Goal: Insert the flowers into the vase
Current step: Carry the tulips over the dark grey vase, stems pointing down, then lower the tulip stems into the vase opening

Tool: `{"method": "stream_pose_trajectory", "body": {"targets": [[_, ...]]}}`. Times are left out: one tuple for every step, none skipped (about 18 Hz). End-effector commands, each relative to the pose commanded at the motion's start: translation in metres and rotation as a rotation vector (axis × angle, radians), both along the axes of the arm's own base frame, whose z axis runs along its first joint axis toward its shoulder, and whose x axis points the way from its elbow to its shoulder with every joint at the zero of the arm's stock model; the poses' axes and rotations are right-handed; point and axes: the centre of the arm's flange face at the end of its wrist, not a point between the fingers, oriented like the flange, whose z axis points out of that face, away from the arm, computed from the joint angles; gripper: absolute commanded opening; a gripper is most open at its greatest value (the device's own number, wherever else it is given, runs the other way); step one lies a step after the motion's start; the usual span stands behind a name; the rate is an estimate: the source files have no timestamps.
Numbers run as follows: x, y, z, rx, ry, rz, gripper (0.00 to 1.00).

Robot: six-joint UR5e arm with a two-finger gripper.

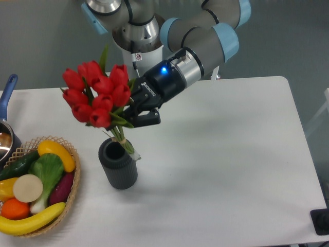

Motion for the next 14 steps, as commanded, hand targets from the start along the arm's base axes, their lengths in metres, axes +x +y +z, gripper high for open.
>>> {"method": "stream_pose_trajectory", "body": {"targets": [[0.003, 0.0, -0.005, -0.005, -0.013, -0.004, 0.3], [0.009, 0.001, -0.01, -0.009, -0.023, -0.013, 0.3], [0.011, 0.002, -0.012, -0.013, -0.028, -0.016, 0.3], [0.012, 0.002, -0.015, -0.017, -0.033, -0.017, 0.3], [0.013, 0.001, -0.02, -0.023, -0.042, -0.017, 0.3], [0.014, 0.001, -0.023, -0.025, -0.049, -0.017, 0.3], [0.015, 0.0, -0.026, -0.032, -0.06, -0.017, 0.3], [0.017, 0.0, -0.028, -0.036, -0.071, -0.021, 0.3], [0.021, 0.003, -0.029, -0.039, -0.075, -0.03, 0.3], [0.022, 0.004, -0.03, -0.04, -0.078, -0.032, 0.3], [0.021, 0.004, -0.032, -0.043, -0.082, -0.032, 0.3], [0.02, 0.005, -0.034, -0.045, -0.086, -0.032, 0.3], [0.019, 0.005, -0.036, -0.047, -0.088, -0.032, 0.3], [0.02, 0.005, -0.039, -0.051, -0.095, -0.032, 0.3]]}}
